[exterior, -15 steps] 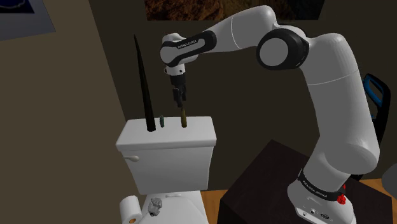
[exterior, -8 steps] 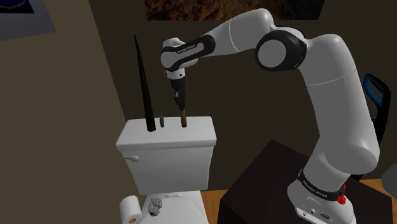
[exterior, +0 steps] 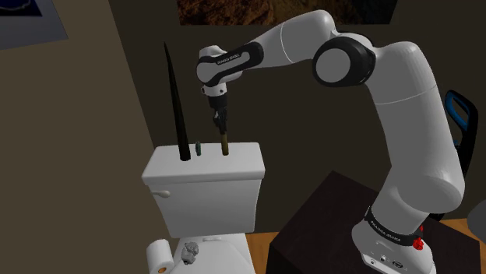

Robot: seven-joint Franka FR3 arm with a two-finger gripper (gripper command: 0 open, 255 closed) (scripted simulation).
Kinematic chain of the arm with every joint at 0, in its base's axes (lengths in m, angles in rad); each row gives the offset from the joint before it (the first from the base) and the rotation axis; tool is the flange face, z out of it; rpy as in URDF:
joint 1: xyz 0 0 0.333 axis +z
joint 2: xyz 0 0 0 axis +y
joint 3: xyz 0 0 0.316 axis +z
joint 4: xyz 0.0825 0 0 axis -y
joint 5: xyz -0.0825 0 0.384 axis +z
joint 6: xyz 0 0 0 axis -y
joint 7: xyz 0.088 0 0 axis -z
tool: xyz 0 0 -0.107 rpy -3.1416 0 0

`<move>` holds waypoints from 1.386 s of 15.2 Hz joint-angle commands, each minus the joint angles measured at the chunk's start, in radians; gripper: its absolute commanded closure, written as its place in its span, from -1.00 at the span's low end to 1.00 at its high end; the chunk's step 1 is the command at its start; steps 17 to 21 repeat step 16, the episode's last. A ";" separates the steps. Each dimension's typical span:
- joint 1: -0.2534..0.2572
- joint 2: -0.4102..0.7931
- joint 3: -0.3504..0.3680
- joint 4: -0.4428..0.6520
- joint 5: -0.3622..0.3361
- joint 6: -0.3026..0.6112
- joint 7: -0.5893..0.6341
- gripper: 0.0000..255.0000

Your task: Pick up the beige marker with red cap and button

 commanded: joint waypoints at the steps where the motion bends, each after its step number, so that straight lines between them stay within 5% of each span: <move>1: 0.000 -0.006 0.000 0.010 0.000 -0.016 0.000 1.00; 14: -0.001 -0.032 0.000 0.144 -0.001 -0.176 0.005 1.00; 21: -0.001 -0.032 0.000 0.146 -0.001 -0.178 0.005 1.00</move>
